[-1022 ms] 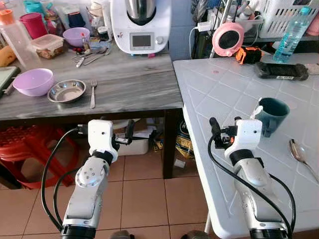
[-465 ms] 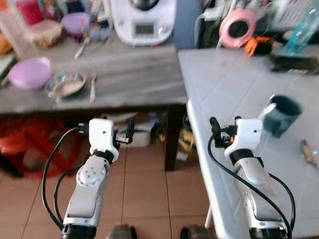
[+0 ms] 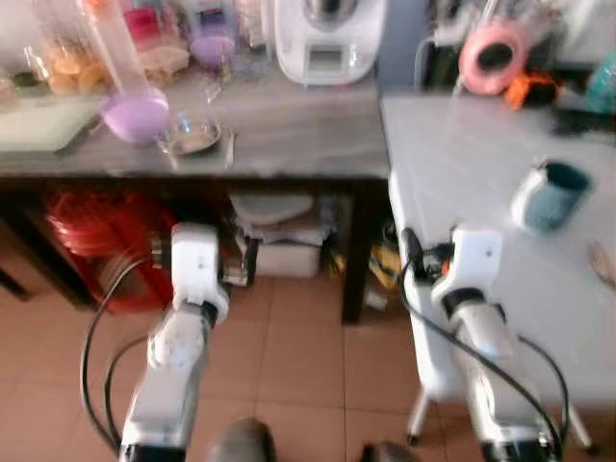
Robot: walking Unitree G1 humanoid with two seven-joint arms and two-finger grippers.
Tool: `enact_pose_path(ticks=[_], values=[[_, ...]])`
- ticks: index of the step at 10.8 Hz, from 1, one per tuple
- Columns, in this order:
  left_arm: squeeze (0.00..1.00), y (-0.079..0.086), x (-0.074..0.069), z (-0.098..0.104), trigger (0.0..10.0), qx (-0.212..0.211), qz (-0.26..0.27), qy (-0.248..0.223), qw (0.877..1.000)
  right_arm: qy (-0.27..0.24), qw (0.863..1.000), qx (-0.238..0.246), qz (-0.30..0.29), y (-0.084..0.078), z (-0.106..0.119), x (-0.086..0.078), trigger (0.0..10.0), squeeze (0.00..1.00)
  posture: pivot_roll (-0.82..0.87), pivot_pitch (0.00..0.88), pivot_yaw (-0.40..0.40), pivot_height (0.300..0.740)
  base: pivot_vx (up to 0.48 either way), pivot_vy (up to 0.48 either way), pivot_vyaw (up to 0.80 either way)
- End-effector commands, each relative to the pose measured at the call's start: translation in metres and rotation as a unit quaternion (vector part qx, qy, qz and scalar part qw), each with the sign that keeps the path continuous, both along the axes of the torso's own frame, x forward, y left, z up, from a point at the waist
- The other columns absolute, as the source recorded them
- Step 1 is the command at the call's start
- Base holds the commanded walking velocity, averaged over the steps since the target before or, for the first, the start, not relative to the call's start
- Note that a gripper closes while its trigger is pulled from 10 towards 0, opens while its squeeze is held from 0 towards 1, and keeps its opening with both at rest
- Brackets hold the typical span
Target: Setting the table
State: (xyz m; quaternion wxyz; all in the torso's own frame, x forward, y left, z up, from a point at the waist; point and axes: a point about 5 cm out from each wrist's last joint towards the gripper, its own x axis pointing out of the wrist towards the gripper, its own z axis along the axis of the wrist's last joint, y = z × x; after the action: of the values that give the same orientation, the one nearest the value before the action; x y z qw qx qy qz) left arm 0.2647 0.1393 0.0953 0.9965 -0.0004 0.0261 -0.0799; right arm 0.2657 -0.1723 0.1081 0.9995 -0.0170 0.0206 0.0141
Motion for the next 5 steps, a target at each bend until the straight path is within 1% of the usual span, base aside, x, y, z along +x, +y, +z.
enact_pose_path(ticks=[1,2,3,4,5], values=[[0.0,0.004,0.007,0.009,10.0,0.008,0.001,-0.015,1.0,-0.007,1.0,0.002,-0.003,0.001,0.002,0.002,10.0,0.0,-0.01,0.0,0.043,0.74,0.0,0.0,0.0],[0.0,0.006,0.009,0.011,10.0,0.009,0.004,-0.019,1.0,-0.009,1.0,0.004,-0.003,0.001,0.003,0.004,10.0,0.0,-0.01,0.0,0.044,0.74,0.0,0.0,0.0],[0.0,0.01,0.014,0.018,10.0,0.015,0.011,-0.029,0.999,-0.021,1.0,0.002,-0.002,0.002,0.008,0.008,10.0,0.0,0.0,0.0,0.048,0.74,0.0,0.0,0.0],[0.0,0.015,0.015,0.024,10.0,0.02,0.024,-0.036,0.999,-0.038,0.999,-0.003,0.003,-0.001,0.014,0.009,10.0,0.0,0.01,0.0,0.048,0.74,0.0,0.0,0.0],[0.0,0.018,0.013,0.024,10.0,0.02,0.028,-0.036,0.999,-0.044,0.999,-0.006,-0.001,-0.004,0.016,0.009,10.0,0.0,0.01,0.0,0.05,0.74,0.0,0.0,0.0]])
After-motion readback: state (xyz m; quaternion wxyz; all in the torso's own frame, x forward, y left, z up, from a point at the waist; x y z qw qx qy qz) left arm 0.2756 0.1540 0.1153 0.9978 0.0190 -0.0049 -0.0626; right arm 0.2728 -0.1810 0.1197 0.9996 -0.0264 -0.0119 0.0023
